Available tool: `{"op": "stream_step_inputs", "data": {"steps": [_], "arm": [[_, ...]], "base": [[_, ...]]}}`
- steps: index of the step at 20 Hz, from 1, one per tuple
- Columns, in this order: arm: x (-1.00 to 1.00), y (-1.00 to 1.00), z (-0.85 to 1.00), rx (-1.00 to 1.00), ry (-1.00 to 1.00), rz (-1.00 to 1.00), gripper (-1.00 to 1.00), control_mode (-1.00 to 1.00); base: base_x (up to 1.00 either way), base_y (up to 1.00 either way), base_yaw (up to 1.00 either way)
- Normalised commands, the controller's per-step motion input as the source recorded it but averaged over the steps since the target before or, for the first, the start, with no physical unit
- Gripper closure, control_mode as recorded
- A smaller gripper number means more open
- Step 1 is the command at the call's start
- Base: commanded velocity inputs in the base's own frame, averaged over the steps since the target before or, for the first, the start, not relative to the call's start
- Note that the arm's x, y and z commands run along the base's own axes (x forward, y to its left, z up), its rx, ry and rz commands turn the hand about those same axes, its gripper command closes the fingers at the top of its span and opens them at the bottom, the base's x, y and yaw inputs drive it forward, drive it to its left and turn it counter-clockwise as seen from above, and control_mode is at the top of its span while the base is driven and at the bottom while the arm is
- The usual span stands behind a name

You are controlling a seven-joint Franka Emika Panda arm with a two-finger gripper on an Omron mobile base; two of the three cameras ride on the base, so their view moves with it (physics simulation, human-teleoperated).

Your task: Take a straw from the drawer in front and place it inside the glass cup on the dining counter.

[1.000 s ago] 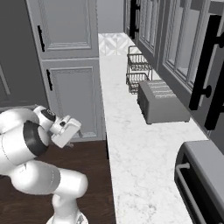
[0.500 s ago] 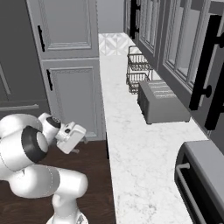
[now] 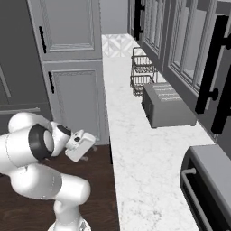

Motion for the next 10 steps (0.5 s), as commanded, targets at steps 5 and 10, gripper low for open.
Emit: {"op": "stream_step_inputs", "data": {"steps": [5, 10], "arm": [[0.30, 0.00, -0.23, -0.04, -0.01, 0.00, -1.00, -1.00], [0.28, -0.02, -0.07, -0.09, -0.04, 0.03, -1.00, -1.00]], "base": [[0.00, 0.00, 0.00], [0.00, 0.00, 0.00]]}}
